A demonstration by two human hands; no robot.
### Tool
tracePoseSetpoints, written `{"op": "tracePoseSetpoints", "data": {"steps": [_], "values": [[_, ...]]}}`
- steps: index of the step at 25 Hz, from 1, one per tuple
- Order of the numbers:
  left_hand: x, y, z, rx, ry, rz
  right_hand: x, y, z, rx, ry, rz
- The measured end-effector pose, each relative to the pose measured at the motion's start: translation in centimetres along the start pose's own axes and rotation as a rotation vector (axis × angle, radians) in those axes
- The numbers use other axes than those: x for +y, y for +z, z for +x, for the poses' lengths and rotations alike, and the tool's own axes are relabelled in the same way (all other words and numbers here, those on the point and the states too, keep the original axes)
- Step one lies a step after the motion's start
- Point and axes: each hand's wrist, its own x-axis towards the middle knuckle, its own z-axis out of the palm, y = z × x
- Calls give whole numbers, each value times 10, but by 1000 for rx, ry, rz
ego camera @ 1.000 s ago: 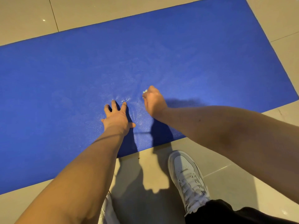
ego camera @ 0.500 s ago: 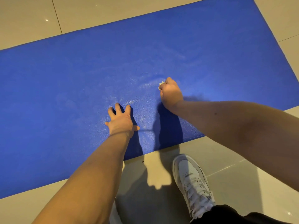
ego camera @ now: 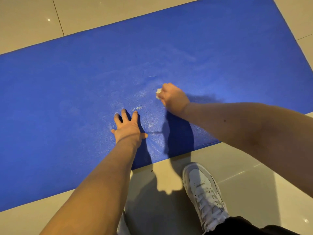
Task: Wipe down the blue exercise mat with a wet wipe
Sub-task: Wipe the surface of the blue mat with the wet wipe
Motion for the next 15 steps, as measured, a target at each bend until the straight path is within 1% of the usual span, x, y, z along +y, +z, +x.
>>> {"op": "tracePoseSetpoints", "data": {"steps": [1,3,4,5,6,8,9,11,13,15], "values": [[0,0,0,-1,0,-2,15,-3,1,-8,70,-39],[0,-1,-1,0,4,-1,31,-8,2,-84,261,-80],[0,-1,-1,2,7,-1,31,-7,4,-93,336,-80],[0,-2,-1,3,7,-2,26,-6,6,-77,370,-58],[0,-2,-1,2,7,-2,17,-1,9,-51,353,-33],[1,-4,0,-15,1,-17,-12,10,14,-67,208,15],[1,-5,1,-31,3,-30,-29,15,15,-118,128,52],[2,-12,4,-36,12,-43,-50,19,15,-232,33,103],[2,-22,10,55,11,-23,-46,16,18,-269,-48,77],[1,-33,22,155,18,-20,-23,12,21,-227,-76,-12]]}}
